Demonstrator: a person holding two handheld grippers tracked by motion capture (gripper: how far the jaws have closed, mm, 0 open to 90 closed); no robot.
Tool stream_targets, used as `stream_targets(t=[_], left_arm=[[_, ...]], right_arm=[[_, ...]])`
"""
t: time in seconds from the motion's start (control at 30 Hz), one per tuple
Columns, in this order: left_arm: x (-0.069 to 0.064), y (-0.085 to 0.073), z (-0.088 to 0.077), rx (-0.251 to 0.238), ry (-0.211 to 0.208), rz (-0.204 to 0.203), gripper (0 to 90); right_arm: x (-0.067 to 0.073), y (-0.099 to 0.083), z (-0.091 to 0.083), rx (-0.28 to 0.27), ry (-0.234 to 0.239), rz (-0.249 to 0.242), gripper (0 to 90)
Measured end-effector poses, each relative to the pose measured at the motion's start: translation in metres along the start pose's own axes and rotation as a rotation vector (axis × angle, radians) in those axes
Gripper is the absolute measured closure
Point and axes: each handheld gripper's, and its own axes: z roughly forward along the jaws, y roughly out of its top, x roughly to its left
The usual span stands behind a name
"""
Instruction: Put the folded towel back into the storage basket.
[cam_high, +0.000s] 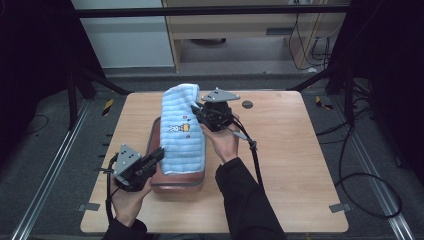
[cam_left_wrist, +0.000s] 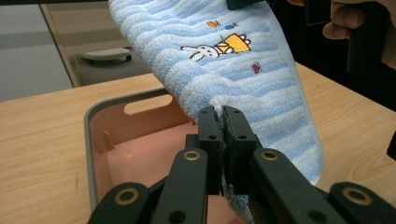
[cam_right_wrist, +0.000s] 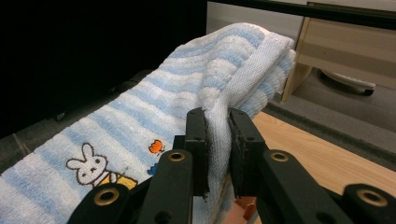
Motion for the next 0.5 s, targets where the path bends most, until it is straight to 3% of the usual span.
stream_targets(t=[0.5], left_arm=[[0.017,-0.021,0.019,0.088,0.027,0.001,86.4]], right_arm=[[0.001,-0.027,0.036,0.049,0.0,0.018,79.5]])
